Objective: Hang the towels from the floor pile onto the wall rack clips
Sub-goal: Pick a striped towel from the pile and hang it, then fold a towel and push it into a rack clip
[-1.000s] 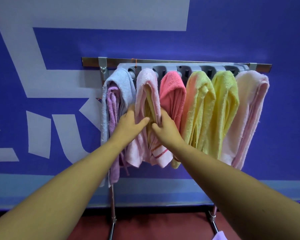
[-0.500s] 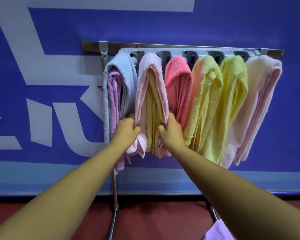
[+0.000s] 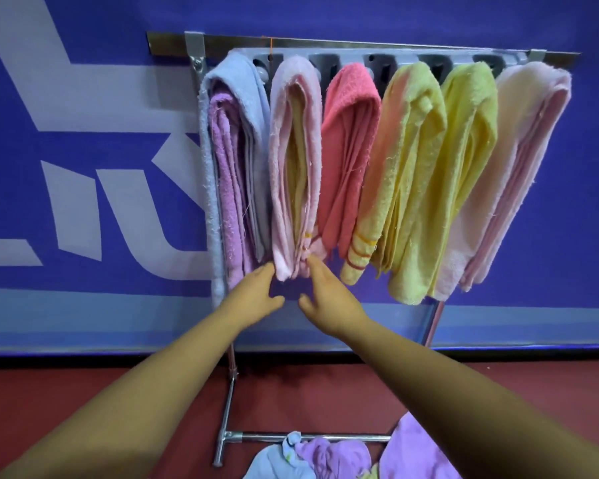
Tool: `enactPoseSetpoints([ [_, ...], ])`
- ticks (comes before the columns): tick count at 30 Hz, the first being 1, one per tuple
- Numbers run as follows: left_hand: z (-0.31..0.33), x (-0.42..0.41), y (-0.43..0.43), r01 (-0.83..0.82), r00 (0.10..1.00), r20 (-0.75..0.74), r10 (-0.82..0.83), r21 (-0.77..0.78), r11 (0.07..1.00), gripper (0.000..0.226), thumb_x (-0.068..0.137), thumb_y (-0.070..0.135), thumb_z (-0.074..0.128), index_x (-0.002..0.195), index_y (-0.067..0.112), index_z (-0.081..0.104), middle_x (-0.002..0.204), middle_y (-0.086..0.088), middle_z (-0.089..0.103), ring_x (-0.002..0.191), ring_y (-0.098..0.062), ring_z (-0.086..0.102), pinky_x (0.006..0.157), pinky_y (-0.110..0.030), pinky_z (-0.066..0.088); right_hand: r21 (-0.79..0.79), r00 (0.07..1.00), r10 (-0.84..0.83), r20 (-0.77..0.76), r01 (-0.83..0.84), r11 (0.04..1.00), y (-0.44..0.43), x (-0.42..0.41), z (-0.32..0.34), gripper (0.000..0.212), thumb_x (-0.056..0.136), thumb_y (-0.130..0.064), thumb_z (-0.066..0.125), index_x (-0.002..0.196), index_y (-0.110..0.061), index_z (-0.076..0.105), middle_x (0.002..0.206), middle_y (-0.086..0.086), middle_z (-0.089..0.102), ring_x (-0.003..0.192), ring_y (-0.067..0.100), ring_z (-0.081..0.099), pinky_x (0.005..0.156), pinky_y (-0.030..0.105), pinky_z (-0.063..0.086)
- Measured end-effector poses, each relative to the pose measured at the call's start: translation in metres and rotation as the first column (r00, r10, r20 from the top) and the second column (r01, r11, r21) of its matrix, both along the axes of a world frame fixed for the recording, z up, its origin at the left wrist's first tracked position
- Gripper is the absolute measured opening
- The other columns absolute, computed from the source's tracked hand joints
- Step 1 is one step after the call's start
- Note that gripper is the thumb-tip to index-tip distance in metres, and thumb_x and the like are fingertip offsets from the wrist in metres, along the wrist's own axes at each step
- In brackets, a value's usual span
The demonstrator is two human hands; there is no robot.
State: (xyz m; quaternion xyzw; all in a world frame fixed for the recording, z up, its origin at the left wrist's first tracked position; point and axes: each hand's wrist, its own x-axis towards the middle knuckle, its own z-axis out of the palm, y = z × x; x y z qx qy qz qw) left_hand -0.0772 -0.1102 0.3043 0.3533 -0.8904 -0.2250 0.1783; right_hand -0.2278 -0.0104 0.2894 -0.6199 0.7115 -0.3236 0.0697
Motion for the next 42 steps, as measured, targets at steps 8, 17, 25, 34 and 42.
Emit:
enactPoseSetpoints([
  [8,-0.095,0.026,0.036,-0.003,0.982,0.185,-0.029,0.176,0.984,0.042,0.084,0.015,0.069,0.124,0.007,0.059,0.121,-0.012,0.057,0.109,-0.027,0.059,0.095,-0.027,0.042,0.329,0.989,-0.15,0.017,0.137,0.934,0.058,0.012,-0.104,0.061,0.088,-0.029,0.057,0.14,-0.001,0.042,0.141,0.019,0.042,0.13,0.038,0.046,0.107,0.044,0.04],
  [17,-0.241,0.036,0.087,-0.09,0.948,0.315,-0.049,0.413,0.906,0.015,0.081,0.006,0.062,0.095,0.005,0.07,0.092,-0.01,0.071,0.088,-0.024,0.063,0.066,-0.02,0.035,0.604,0.965,-0.237,0.111,0.124,0.787,0.102,0.014,-0.252,0.055,0.089,-0.026,0.061,0.134,0.002,0.046,0.131,0.022,0.046,0.122,0.041,0.051,0.102,0.043,0.043],
  [25,-0.379,0.043,0.114,-0.124,0.896,0.422,-0.138,0.536,0.835,0.017,0.089,0.013,0.06,0.1,0.004,0.069,0.1,-0.011,0.071,0.085,-0.021,0.062,0.073,-0.025,0.047,0.809,0.952,-0.284,0.113,0.078,0.583,0.138,0.015,-0.374,0.058,0.094,-0.029,0.052,0.144,-0.003,0.036,0.135,0.022,0.047,0.128,0.042,0.045,0.096,0.038,0.04],
  [34,-0.489,0.019,0.167,-0.085,0.926,0.322,-0.198,0.687,0.722,0.031,0.08,0.039,0.073,0.089,0.011,0.062,0.097,-0.014,0.064,0.097,-0.026,0.06,0.076,-0.03,0.04,0.831,0.611,-0.695,0.379,0.107,0.547,0.158,0.008,-0.47,0.016,0.079,-0.013,0.066,0.065,-0.015,0.059,0.057,0.008,0.058,0.052,0.027,0.063,0.058,0.043,0.057],
  [42,-0.485,0.016,0.176,-0.053,0.991,0.121,-0.062,0.764,0.644,0.046,0.074,0.011,0.071,0.051,0.02,0.032,0.042,0.008,0.032,0.048,-0.006,0.029,0.052,-0.029,0.025,0.784,0.632,-0.605,0.484,-0.007,0.62,0.144,0.007,-0.437,0.018,0.086,0.005,0.063,0.075,-0.008,0.068,0.041,-0.012,0.051,0.036,0.001,0.044,0.042,0.019,0.037],
])
